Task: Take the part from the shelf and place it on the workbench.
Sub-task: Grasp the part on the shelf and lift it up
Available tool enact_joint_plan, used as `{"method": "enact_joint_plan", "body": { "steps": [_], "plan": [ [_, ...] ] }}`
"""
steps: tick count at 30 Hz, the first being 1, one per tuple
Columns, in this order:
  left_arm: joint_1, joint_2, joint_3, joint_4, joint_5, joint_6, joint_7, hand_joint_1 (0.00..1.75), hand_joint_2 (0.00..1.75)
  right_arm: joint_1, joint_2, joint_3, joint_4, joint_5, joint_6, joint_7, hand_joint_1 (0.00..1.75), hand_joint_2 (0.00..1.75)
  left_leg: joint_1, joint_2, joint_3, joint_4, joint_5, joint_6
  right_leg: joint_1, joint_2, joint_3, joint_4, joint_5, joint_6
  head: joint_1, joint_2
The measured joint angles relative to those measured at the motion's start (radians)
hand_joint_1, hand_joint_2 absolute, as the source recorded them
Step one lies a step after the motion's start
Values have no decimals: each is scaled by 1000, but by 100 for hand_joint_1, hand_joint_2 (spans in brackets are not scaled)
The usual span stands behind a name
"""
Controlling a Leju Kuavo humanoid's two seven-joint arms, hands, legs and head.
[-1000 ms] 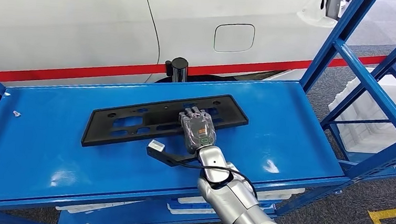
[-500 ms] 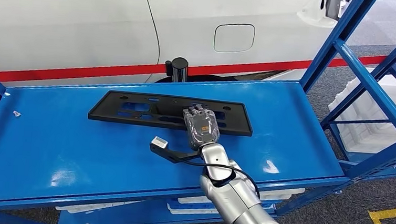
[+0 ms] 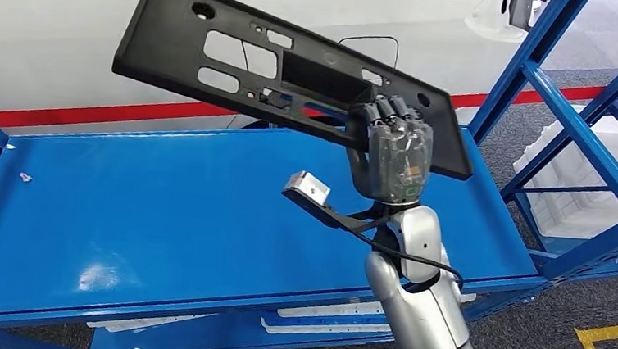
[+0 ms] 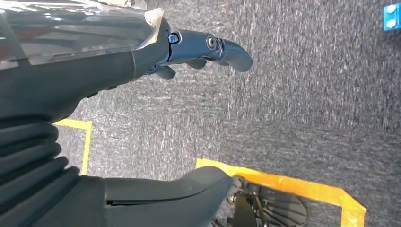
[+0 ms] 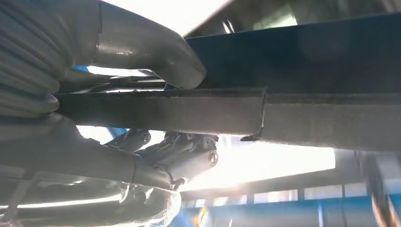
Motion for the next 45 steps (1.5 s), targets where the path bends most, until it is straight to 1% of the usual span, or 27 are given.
{"method": "enact_joint_plan", "body": {
  "steps": [5,9,12,14,16,17,18,19,20,21,22,23,24,26,28,30,32,33,34,35,37,38,39,42,43,44,45],
  "plan": [
    [-4,4,0,0,-20,12,38,0,175,83,-49,-23,-207,-48,-19,-12,173,175,-3,0,1,3,-6,5,-2,1,4,-1,-1,3,0,0],
    [-9,10,0,0,-35,14,47,0,175,117,-76,-37,-276,-109,-22,-31,173,175,-8,1,3,8,-15,15,-7,1,8,-2,-6,11,-1,0],
    [-10,13,0,0,-38,20,50,0,175,124,-93,-46,-297,-149,-15,-46,173,175,-7,2,9,0,-9,27,-10,1,12,6,-12,19,-1,0],
    [-12,14,0,0,-37,24,50,0,175,126,-104,-52,-302,-169,-6,-53,173,175,-2,4,14,-9,-3,34,-10,0,-14,67,-47,18,0,0],
    [-12,14,0,0,-36,26,51,0,175,130,-114,-57,-302,-187,3,-61,173,175,0,5,14,-10,-2,36,-13,0,-80,201,-104,14,1,0],
    [-12,15,0,0,-36,27,52,0,175,133,-118,-58,-302,-198,8,-65,173,175,0,5,13,-10,-2,36,-16,-1,-112,265,-124,17,1,0],
    [-11,15,0,0,-36,27,54,0,175,136,-122,-60,-301,-210,13,-70,173,175,1,5,12,-10,-2,35,-19,-1,-131,299,-128,25,1,0],
    [-10,16,0,0,-35,28,55,0,175,138,-125,-61,-301,-221,18,-74,173,175,2,5,12,-9,-1,34,-23,-1,-129,293,-115,36,1,0],
    [-9,16,0,0,-36,28,57,0,175,138,-129,-63,-299,-233,25,-79,173,175,5,5,11,-8,0,31,-27,-2,-106,243,-88,49,1,0],
    [-9,16,1,0,-36,28,58,0,175,135,-132,-64,-297,-244,34,-83,173,175,7,4,10,-6,2,27,-32,-3,-68,167,-57,63,2,0],
    [-9,16,1,0,-36,29,59,0,175,131,-135,-65,-291,-254,44,-86,173,175,8,3,8,-4,3,20,-33,-4,-33,101,-29,69,1,0],
    [-9,17,1,0,-36,30,60,0,175,126,-138,-67,-284,-263,55,-88,173,175,8,2,6,-1,5,13,-33,-3,-11,55,-8,69,1,0],
    [-8,18,1,0,-37,32,60,0,175,120,-141,-68,-272,-272,67,-89,173,175,7,1,3,3,8,5,-32,0,-2,35,1,62,1,0],
    [-7,19,1,0,-38,35,62,0,175,106,-147,-72,-242,-287,86,-93,173,175,6,0,-2,5,16,-10,-28,4,-14,38,8,40,0,0],
    [-3,21,1,0,-40,38,63,0,175,84,-149,-74,-202,-303,100,-100,173,175,10,2,-16,22,-3,-21,-31,3,-26,38,17,17,-1,0],
    [-1,23,1,0,-42,40,65,0,175,55,-150,-73,-152,-318,106,-110,173,175,13,4,-52,115,-83,-29,-31,1,-42,37,33,-5,-2,0],
    [0,25,1,0,-45,43,65,0,175,28,-151,-72,-96,-339,102,-126,173,175,13,6,-95,253,-168,-33,-25,-2,-61,38,47,-15,-3,0],
    [0,26,1,0,-47,46,65,0,175,14,-152,-71,-65,-351,98,-134,173,175,13,6,-102,296,-186,-33,-22,-3,-71,39,54,-16,-3,0],
    [2,27,1,0,-48,49,65,0,175,1,-154,-69,-36,-365,93,-143,173,175,13,6,-91,303,-186,-31,-19,-4,-79,39,61,-16,-3,0],
    [2,29,1,0,-48,53,65,0,175,-11,-156,-67,-9,-381,86,-152,173,175,13,6,-59,271,-171,-27,-16,-4,-87,39,67,-14,-3,0],
    [3,33,1,0,-48,63,63,0,175,-34,-159,-62,34,-413,71,-170,173,175,10,6,45,129,-135,-12,-12,-4,-97,40,77,-9,-3,0],
    [3,35,2,0,-48,69,61,0,175,-45,-162,-59,53,-429,63,-179,173,175,7,6,86,69,-124,-6,-10,-6,-99,40,81,-5,-2,0],
    [3,37,2,1,-47,74,58,0,175,-56,-163,-55,70,-444,57,-189,173,175,3,6,111,30,-118,-1,-9,-7,-101,40,86,0,-1,0],
    [5,39,7,1,-42,90,52,0,175,-70,-170,-42,112,-482,43,-213,173,175,-4,7,114,8,-102,13,-10,-11,-105,39,98,18,1,0],
    [5,39,9,1,-41,95,51,0,175,-70,-173,-38,123,-490,38,-218,173,175,-3,8,110,2,-93,20,-11,-11,-113,47,90,21,1,0],
    [5,40,11,1,-40,101,49,0,175,-70,-178,-34,132,-497,33,-221,173,175,-1,10,104,-4,-83,28,-11,-11,-125,70,69,22,2,0],
    [5,40,12,1,-39,106,48,0,175,-70,-182,-31,139,-500,29,-223,173,175,1,11,96,-7,-73,34,-12,-10,-144,116,35,18,3,0]
  ]
}}
